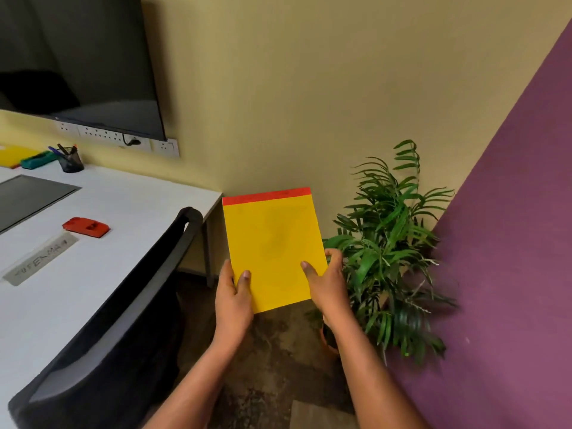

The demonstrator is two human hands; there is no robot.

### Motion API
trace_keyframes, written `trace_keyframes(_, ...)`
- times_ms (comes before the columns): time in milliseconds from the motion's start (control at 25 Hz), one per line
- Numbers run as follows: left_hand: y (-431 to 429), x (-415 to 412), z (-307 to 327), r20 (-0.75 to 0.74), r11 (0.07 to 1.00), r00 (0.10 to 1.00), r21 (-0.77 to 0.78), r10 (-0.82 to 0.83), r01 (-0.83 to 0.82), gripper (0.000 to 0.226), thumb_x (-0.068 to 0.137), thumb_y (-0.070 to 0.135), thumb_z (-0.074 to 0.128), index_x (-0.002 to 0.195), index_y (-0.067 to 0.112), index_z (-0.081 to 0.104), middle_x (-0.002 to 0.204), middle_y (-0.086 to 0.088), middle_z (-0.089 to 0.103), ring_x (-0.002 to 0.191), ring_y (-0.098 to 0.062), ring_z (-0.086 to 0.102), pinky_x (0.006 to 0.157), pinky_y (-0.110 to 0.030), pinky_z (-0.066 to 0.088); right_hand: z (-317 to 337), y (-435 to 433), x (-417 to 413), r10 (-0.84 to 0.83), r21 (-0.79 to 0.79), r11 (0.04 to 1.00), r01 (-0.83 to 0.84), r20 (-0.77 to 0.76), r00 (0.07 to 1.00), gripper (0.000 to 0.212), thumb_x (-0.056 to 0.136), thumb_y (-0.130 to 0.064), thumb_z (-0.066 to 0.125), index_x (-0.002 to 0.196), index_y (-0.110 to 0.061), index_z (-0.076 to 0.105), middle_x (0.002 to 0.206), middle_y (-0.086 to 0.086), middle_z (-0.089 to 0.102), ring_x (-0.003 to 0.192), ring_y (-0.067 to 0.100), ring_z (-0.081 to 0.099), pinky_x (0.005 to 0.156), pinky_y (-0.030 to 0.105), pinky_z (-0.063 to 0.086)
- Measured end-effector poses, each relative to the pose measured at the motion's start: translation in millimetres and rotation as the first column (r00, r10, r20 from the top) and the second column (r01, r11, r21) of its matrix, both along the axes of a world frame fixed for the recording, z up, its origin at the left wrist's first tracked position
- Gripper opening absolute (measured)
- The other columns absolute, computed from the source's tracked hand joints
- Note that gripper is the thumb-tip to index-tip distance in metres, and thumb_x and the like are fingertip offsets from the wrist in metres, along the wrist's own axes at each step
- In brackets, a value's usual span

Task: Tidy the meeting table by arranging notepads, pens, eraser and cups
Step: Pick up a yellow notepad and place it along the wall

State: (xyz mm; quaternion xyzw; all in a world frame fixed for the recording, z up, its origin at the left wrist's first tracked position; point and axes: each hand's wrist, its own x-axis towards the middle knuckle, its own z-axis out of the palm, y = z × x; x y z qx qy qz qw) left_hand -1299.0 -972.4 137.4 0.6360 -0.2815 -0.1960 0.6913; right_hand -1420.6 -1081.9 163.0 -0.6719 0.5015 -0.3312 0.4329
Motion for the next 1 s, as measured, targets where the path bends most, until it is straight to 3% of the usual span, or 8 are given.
trace_keyframes(80,-32,16,4,0.036,1.0,0.999,0.004,0.031,-0.031,0.033,0.099,0.02,0.044,0.131,0.025,0.046,0.119,0.013,0.06,0.107,-0.007,0.058,0.087,-0.031,0.049,8,-37,17,0.036,-0.007,0.999,-0.036,0.003,0.999,0.046,0.091,-0.03,0.063,0.124,-0.02,0.033,0.111,0.006,0.056,0.083,0.021,0.057,0.069,0.033,0.049)
trace_keyframes(200,-70,35,19,0.089,0.998,0.994,0.01,0.061,-0.062,0.032,0.098,0.019,0.046,0.128,0.03,0.047,0.108,0.025,0.059,0.099,0.006,0.058,0.075,-0.012,0.047,20,-87,39,0.099,-0.032,0.995,-0.099,-0.007,0.995,0.04,0.092,-0.029,0.062,0.115,-0.023,0.03,0.091,-0.008,0.049,0.069,0.004,0.049,0.053,0.022,0.037)
trace_keyframes(280,-105,49,27,0.107,0.994,0.988,0.005,0.109,-0.11,0.031,0.098,0.019,0.046,0.125,0.034,0.047,0.108,0.026,0.059,0.097,0.013,0.057,0.073,-0.007,0.045,32,-127,57,0.149,-0.065,0.987,-0.15,-0.016,0.989,0.039,0.092,-0.03,0.061,0.113,-0.025,0.029,0.081,-0.016,0.041,0.066,0.0,0.045,0.049,0.02,0.033)
trace_keyframes(440,-159,70,47,0.092,0.983,0.978,-0.026,0.186,-0.184,0.037,0.098,0.021,0.045,0.134,0.03,0.043,0.122,0.016,0.058,0.112,-0.01,0.056,0.091,-0.034,0.046,57,-191,89,0.261,-0.093,0.961,-0.26,0.007,0.965,0.042,0.093,-0.029,0.06,0.121,-0.019,0.031,0.082,-0.009,0.046,0.068,0.003,0.048,0.052,0.025,0.036)
trace_keyframes(520,-191,80,58,0.113,0.967,0.96,-0.014,0.255,-0.255,0.038,0.099,0.022,0.045,0.135,0.033,0.042,0.117,0.022,0.054,0.11,-0.011,0.055,0.09,-0.033,0.044,67,-229,109,0.334,-0.089,0.939,-0.333,-0.006,0.943,0.042,0.094,-0.029,0.06,0.122,-0.02,0.03,0.082,-0.009,0.045,0.068,0.003,0.048,0.05,0.023,0.035)
trace_keyframes(720,-244,110,76,0.086,0.909,0.905,-0.016,0.417,-0.417,0.038,0.099,0.021,0.044,0.136,0.028,0.043,0.123,0.014,0.051,0.108,-0.011,0.051,0.087,-0.03,0.039,84,-291,168,0.452,-0.088,0.887,-0.453,-0.033,0.891,0.043,0.094,-0.026,0.059,0.124,-0.016,0.029,0.09,-0.003,0.046,0.068,0.003,0.046,0.048,0.019,0.033)
trace_keyframes(1000,-294,172,67,-0.098,0.831,0.826,0.027,0.555,-0.555,0.042,0.099,0.02,0.046,0.14,0.022,0.041,0.141,-0.002,0.049,0.123,-0.025,0.049,0.103,-0.049,0.042,83,-353,264,0.606,-0.021,0.79,-0.613,-0.126,0.785,0.048,0.095,-0.023,0.058,0.128,-0.013,0.025,0.103,0.006,0.043,0.071,0.01,0.045,0.056,0.024,0.039)
